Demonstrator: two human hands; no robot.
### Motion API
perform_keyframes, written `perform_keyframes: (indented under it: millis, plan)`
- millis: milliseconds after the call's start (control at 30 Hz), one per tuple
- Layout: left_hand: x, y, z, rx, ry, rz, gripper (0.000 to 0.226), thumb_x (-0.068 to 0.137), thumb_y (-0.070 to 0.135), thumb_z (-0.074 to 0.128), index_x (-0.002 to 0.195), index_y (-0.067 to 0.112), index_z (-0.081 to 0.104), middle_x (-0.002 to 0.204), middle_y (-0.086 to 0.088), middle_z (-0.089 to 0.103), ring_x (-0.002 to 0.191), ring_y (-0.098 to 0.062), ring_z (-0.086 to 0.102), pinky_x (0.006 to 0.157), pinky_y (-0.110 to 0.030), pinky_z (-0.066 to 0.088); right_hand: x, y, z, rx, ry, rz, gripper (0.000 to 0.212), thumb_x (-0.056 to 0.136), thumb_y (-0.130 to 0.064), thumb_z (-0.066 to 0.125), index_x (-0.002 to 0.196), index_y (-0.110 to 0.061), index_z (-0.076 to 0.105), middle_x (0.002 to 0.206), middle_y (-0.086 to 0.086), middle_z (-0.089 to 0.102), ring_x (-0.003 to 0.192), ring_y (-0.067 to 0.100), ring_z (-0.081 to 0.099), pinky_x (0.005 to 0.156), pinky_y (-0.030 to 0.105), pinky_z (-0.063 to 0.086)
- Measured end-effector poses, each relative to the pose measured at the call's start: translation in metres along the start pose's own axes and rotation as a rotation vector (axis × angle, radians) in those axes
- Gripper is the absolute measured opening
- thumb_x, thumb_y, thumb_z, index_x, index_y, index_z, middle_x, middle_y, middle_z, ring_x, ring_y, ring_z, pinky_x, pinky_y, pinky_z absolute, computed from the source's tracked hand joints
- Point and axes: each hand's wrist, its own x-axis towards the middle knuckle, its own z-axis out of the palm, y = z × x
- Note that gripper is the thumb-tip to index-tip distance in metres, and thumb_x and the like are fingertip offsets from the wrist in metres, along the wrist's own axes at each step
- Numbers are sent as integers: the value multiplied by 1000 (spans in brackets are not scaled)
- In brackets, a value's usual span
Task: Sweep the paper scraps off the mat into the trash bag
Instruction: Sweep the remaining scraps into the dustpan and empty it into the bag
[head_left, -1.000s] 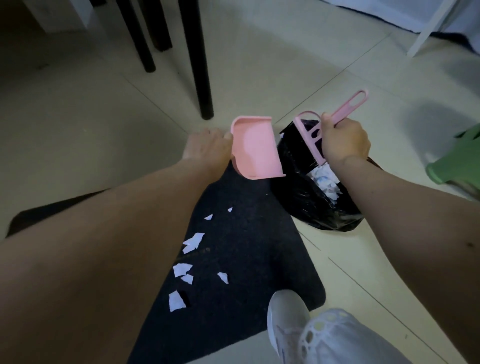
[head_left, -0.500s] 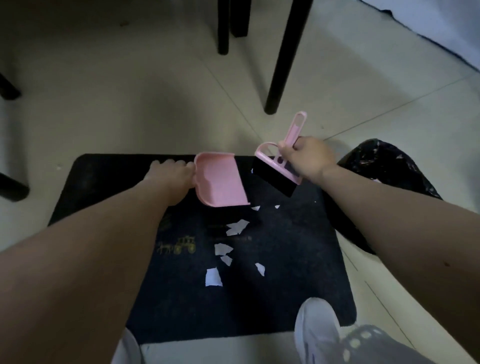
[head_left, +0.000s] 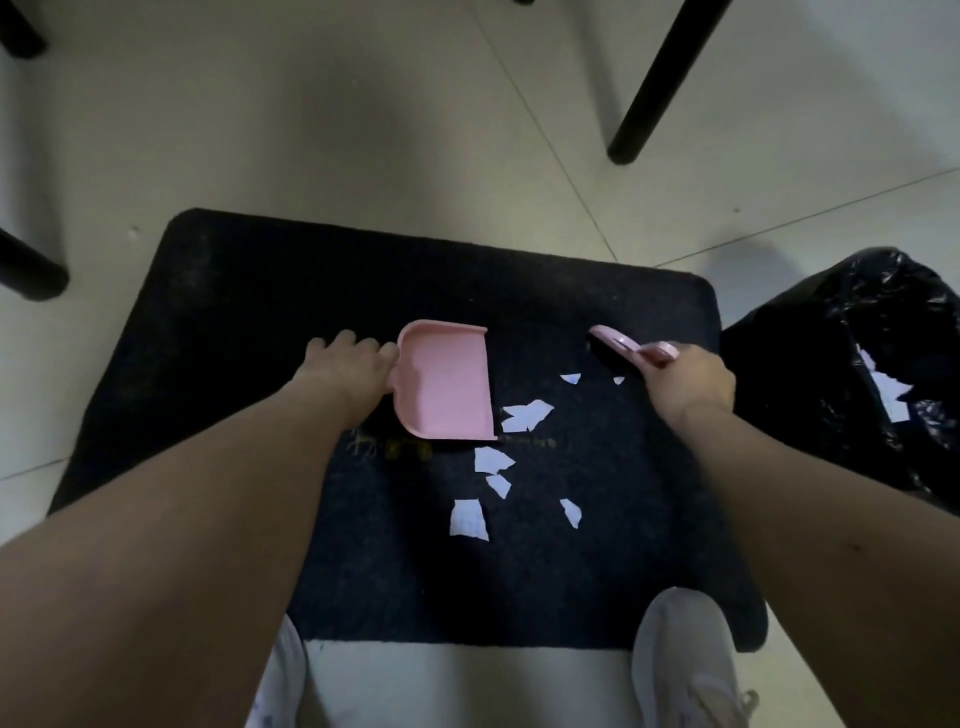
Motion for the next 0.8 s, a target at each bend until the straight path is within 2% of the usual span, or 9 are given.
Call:
perform_keyframes:
  millis: [100, 200, 333, 467, 567, 633, 733, 800]
  plan:
    - [4, 2, 6, 20, -14, -15, 41, 93, 19, 43, 133, 19, 35, 131, -7, 45, 124, -29, 38, 105, -48, 35, 1, 6, 11, 98, -8, 52, 36, 95, -47, 47, 120, -29, 65, 115, 11, 66, 106, 32, 60, 85, 32, 44]
    - [7, 2, 11, 38, -6, -44, 41, 93, 18, 45, 132, 20, 35, 132, -7, 43, 127, -30, 37, 108, -50, 32, -7, -2, 24, 168, -43, 43, 35, 95, -46, 46, 118, -27, 65, 113, 10, 66, 106, 31, 60, 80, 29, 40]
    - [9, 7, 18, 38, 23, -79, 39, 92, 21, 49, 129, 22, 37, 128, -6, 45, 123, -28, 40, 100, -48, 38, -24, -13, 36, 137, -59, -29, 43, 95, -52, 40, 116, -24, 64, 105, 9, 68, 100, 30, 62, 74, 30, 38]
    - [7, 9, 22, 10, 28, -96, 39, 93, 21, 47, 131, 22, 36, 124, -6, 47, 119, -28, 43, 94, -46, 42, -37, -12, 38, 81, -30, -132, 39, 97, -47, 40, 106, -20, 67, 100, 9, 68, 95, 30, 62, 75, 31, 39]
    - [5, 10, 23, -18, 10, -101, 45, 91, 15, 48, 133, 23, 34, 125, -7, 46, 119, -28, 43, 91, -46, 42, -33, -9, 28, 132, 79, -76, 42, 97, -47, 39, 107, -18, 67, 101, 10, 68, 95, 30, 62, 73, 30, 36]
    - [3, 10, 22, -39, 0, -104, 49, 89, 11, 48, 135, 22, 34, 125, -7, 46, 119, -29, 43, 91, -46, 43, -26, -7, 22, 166, 128, -3, 42, 98, -47, 38, 112, -18, 65, 105, 11, 67, 99, 32, 61, 77, 32, 39]
    - [4, 10, 24, -48, -7, -100, 50, 88, 9, 49, 134, 22, 34, 124, -7, 46, 119, -29, 43, 90, -45, 43, -20, -6, 24, 171, 54, 66, 43, 98, -47, 38, 116, -18, 63, 111, 13, 66, 104, 33, 60, 83, 34, 42]
    - [5, 10, 25, -41, -7, -95, 51, 87, 8, 51, 133, 22, 34, 123, -7, 46, 118, -29, 43, 88, -44, 44, -26, -12, 31, 200, -8, 68, 44, 98, -49, 37, 120, -20, 62, 113, 11, 66, 106, 32, 59, 81, 32, 40]
